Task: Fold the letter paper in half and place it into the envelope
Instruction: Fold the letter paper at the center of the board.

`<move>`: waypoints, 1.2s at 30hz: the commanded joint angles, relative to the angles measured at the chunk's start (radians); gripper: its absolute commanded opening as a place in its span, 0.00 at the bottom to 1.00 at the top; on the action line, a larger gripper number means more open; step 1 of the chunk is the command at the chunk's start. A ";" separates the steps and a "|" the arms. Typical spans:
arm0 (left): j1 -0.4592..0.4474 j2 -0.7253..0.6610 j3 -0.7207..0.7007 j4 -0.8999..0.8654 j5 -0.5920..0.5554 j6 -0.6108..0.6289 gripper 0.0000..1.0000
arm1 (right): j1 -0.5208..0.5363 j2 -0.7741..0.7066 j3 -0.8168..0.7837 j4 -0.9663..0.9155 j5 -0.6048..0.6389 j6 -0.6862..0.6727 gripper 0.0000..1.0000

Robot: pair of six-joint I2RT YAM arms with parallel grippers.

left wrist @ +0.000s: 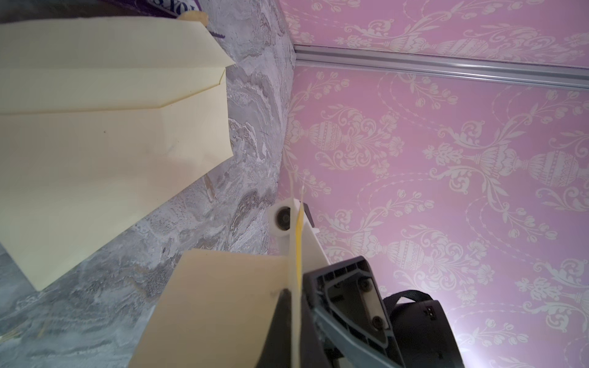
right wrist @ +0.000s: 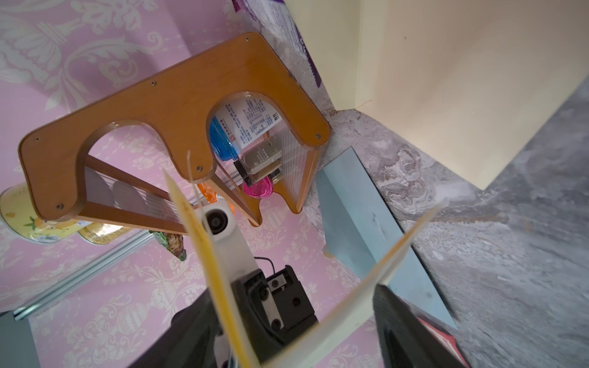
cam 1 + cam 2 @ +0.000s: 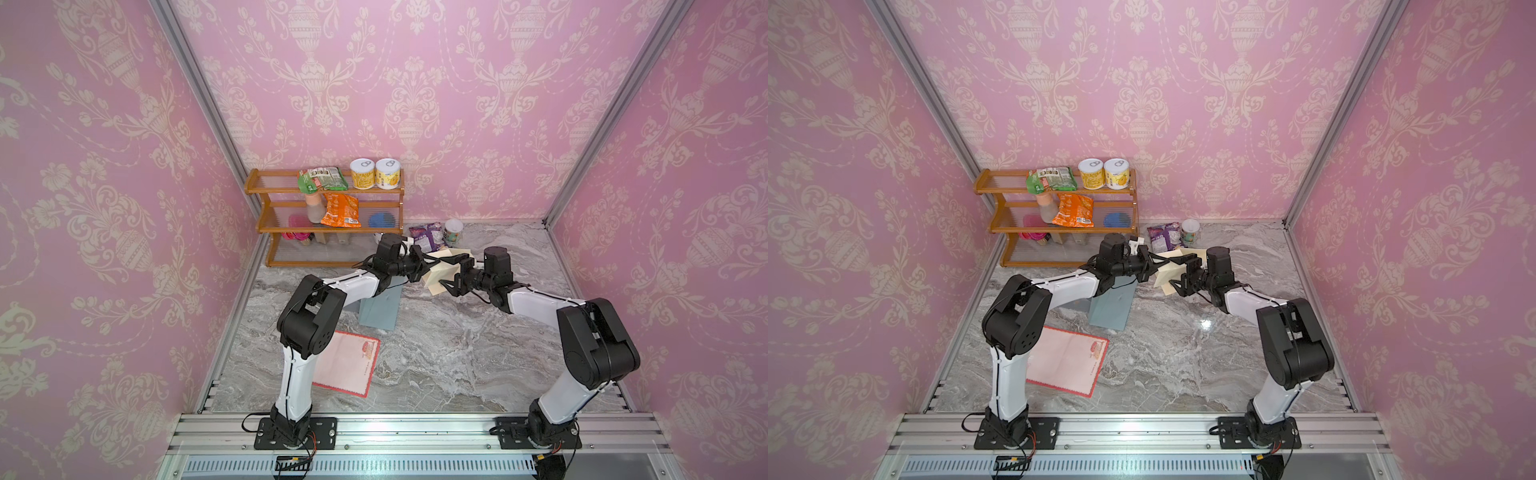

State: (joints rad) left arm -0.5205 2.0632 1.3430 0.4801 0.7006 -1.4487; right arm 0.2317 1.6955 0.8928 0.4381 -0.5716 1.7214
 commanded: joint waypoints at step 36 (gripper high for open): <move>-0.066 -0.203 0.109 -0.682 -0.407 0.034 0.91 | 0.211 -0.046 -0.068 0.202 0.451 0.101 0.00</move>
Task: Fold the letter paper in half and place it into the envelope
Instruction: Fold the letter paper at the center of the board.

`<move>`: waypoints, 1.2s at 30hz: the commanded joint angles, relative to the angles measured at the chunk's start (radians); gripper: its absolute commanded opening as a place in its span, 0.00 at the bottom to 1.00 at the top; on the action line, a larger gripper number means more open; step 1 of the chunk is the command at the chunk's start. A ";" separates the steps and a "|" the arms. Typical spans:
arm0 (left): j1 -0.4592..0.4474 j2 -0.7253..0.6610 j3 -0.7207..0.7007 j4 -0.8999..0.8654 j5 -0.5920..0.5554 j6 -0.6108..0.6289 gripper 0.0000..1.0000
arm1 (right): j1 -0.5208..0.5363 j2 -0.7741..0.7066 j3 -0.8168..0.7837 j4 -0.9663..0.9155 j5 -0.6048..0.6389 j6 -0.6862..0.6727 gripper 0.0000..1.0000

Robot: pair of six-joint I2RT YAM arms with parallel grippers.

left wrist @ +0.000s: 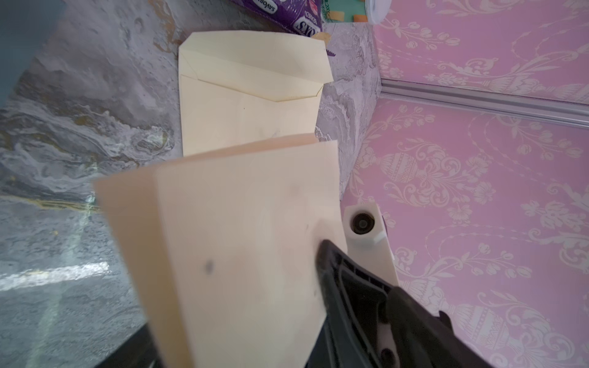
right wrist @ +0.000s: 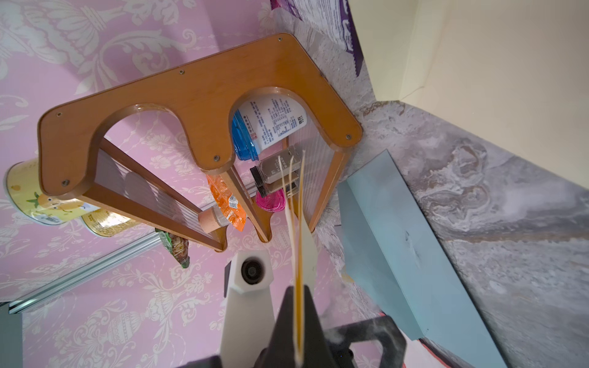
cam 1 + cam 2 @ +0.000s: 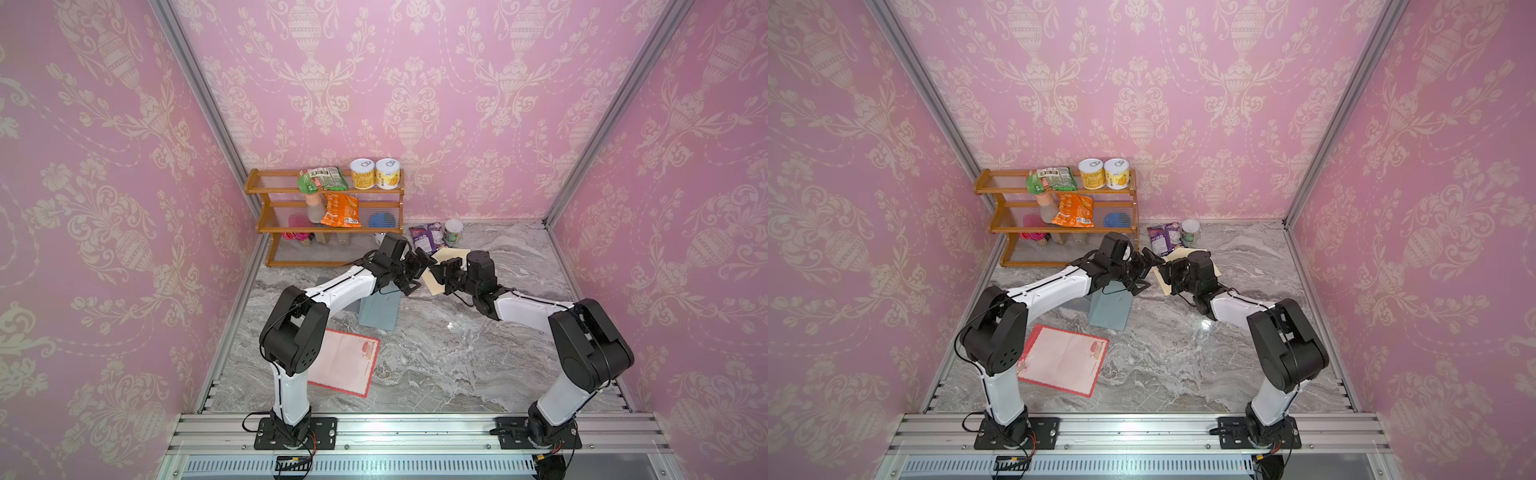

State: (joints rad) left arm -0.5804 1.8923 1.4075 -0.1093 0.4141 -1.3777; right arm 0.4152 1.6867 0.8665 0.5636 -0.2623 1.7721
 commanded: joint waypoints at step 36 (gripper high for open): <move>0.126 -0.133 -0.128 0.084 -0.059 0.133 0.00 | -0.031 0.048 -0.058 0.199 -0.192 -0.023 1.00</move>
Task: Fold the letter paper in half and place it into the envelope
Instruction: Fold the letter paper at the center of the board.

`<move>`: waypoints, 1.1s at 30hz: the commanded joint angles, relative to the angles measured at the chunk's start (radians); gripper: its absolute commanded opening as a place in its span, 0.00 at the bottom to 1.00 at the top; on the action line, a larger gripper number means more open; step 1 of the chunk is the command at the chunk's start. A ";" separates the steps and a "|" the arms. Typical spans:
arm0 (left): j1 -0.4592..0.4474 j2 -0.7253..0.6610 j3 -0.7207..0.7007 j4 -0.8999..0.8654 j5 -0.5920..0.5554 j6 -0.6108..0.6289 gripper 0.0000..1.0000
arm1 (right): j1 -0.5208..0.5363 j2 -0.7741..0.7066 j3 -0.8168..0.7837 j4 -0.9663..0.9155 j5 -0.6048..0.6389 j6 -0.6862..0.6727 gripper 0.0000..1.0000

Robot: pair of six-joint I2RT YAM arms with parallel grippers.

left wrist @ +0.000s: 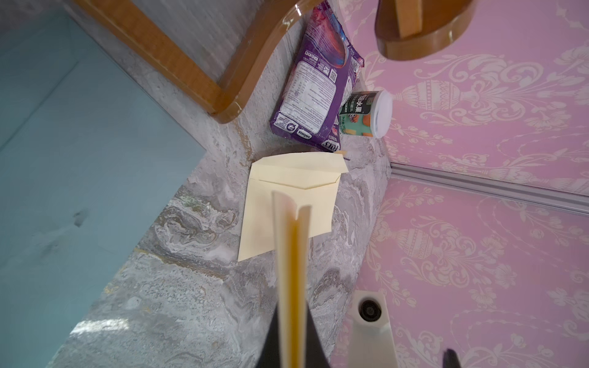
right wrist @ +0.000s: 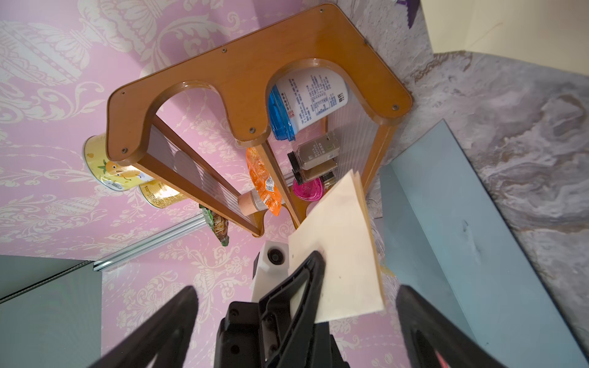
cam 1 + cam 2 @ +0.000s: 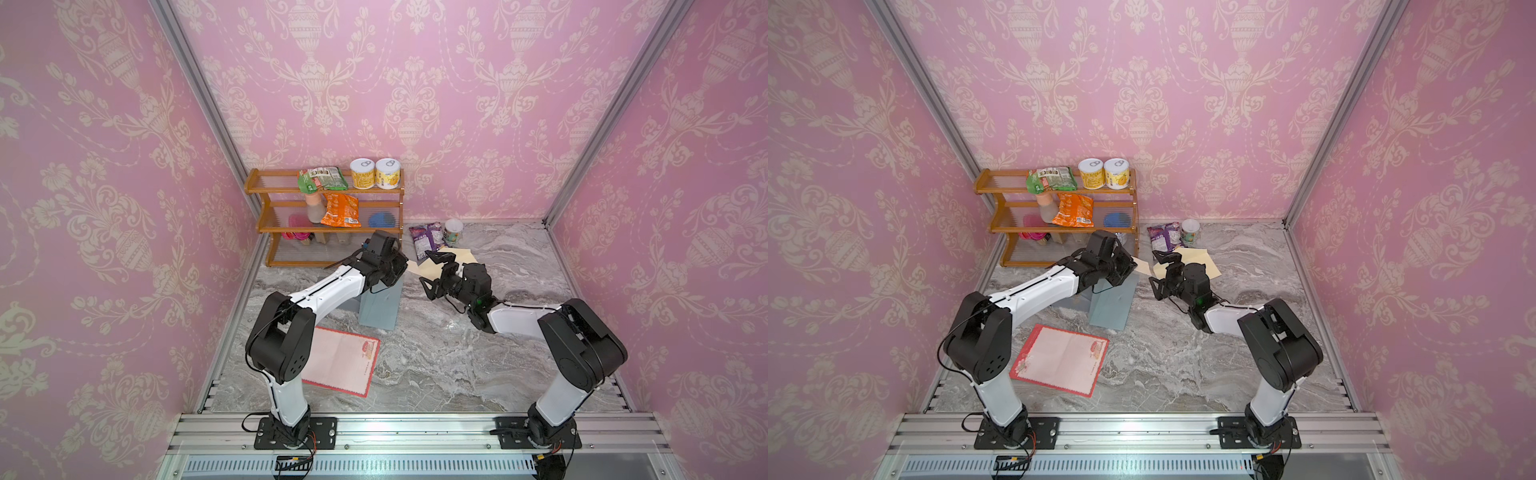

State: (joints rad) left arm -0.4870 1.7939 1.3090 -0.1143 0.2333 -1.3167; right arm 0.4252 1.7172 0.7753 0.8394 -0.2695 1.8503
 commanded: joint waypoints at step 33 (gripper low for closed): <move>0.119 0.248 0.444 -0.528 0.762 0.736 0.00 | -0.163 0.185 0.264 -0.022 -0.757 -0.329 0.00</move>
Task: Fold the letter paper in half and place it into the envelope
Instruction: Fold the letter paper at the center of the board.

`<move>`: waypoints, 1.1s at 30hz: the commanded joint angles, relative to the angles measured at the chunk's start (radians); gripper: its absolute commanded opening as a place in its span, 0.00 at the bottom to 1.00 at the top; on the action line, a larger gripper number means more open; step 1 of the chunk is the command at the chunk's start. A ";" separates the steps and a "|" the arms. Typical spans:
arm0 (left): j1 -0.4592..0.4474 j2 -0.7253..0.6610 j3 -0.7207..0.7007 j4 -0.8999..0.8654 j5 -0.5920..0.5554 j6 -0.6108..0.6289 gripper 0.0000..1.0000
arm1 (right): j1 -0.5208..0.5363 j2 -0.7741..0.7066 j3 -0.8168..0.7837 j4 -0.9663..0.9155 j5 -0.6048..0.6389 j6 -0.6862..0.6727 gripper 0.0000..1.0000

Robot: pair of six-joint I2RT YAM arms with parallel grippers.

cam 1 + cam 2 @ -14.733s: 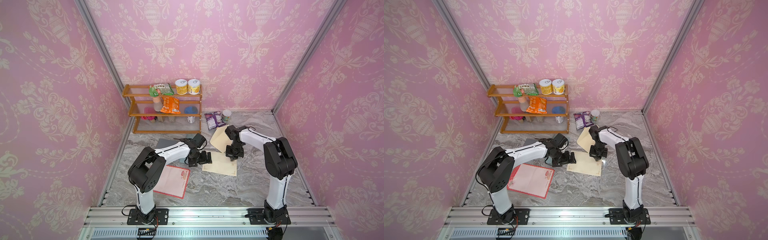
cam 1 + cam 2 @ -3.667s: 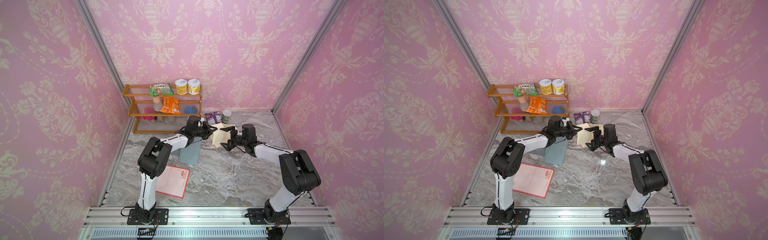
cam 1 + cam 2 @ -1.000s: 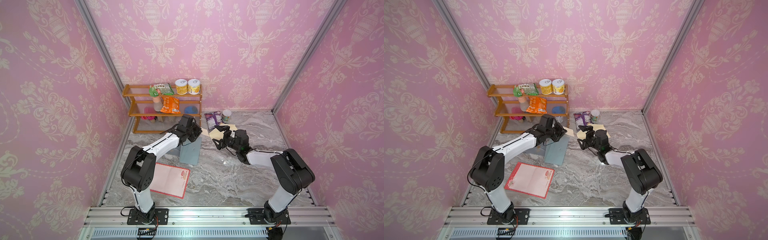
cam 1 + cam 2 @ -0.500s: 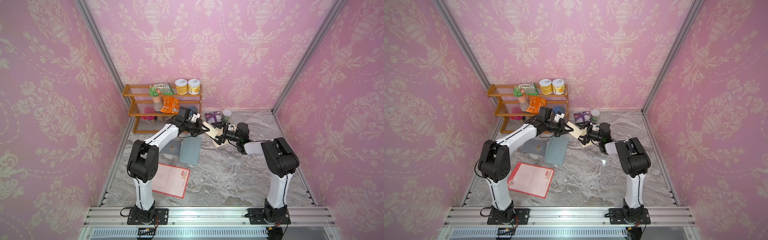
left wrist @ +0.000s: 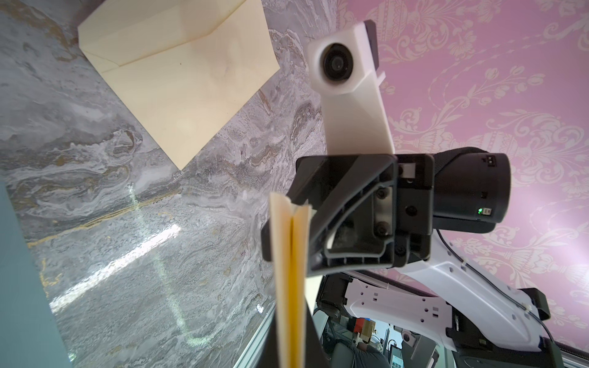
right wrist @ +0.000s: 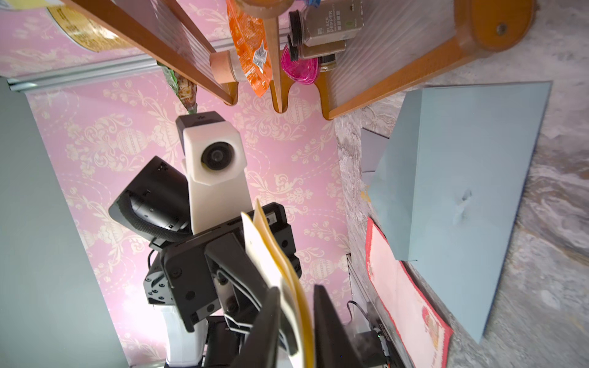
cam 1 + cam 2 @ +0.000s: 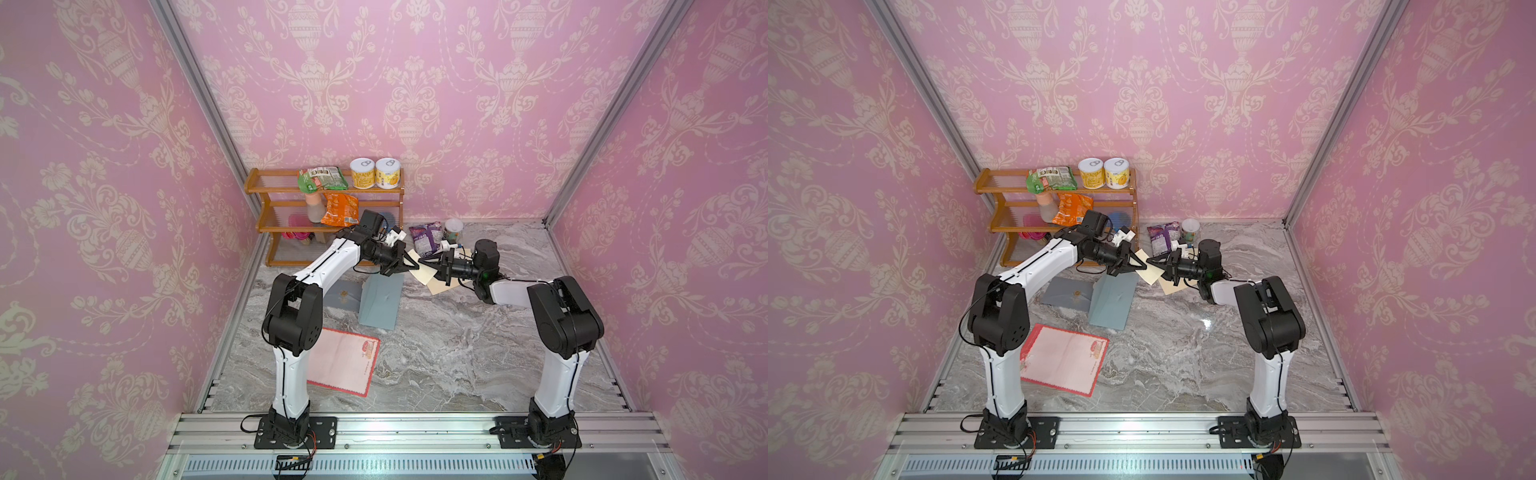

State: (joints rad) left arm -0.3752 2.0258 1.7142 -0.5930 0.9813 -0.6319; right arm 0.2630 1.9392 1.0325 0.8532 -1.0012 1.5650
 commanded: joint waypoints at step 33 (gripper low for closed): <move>0.020 -0.070 -0.114 0.390 -0.124 -0.165 0.00 | 0.065 -0.200 0.018 -0.409 -0.033 -0.284 0.48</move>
State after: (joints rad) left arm -0.3611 1.9373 1.5730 -0.2611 0.7731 -0.8524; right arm 0.3347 1.7714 1.0332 0.4713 -0.9947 1.3304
